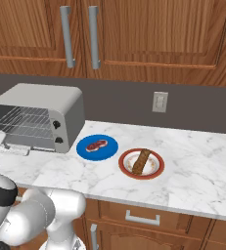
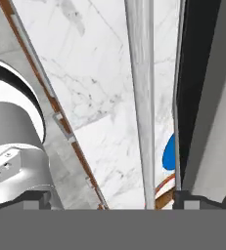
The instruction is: Open the toaster oven door. Place the baguette on the top rack in the toaster oven and place the steak on the bottom rack.
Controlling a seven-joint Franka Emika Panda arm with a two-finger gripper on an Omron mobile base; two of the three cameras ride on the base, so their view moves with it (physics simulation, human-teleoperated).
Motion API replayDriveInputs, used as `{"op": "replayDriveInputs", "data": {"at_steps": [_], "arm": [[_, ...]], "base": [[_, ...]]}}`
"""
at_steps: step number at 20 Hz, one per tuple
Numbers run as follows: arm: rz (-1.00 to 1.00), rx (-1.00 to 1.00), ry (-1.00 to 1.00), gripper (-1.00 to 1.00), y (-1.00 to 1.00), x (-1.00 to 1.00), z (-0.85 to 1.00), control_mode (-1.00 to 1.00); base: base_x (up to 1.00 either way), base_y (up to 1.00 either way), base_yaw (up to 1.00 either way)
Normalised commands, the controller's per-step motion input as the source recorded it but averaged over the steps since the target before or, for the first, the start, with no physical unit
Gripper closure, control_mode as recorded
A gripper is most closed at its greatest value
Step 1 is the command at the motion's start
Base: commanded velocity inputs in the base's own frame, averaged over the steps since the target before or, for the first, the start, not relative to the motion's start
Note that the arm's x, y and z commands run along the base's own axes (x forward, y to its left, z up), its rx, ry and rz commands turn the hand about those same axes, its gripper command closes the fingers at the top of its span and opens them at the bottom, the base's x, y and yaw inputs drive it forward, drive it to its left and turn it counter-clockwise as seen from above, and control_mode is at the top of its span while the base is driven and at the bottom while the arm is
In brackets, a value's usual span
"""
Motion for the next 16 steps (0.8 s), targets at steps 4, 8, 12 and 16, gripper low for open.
{"op": "replayDriveInputs", "data": {"at_steps": [4, 8, 12, 16], "arm": [[-0.33, -0.09, 0.06, -1.00, 0.05, -0.29, 0.23, -1.00], [-0.24, -0.04, 0.00, -1.00, 0.00, -0.39, 0.23, -1.00], [-0.07, -0.01, -0.04, -1.00, -0.10, -0.26, 0.07, -1.00], [0.00, 0.07, -0.24, -1.00, -0.14, -0.05, -0.13, -1.00]], "base": [[0.00, 0.00, 0.00], [0.00, 0.00, 0.00], [0.00, 0.00, 0.00], [0.00, 0.00, 0.00]]}}
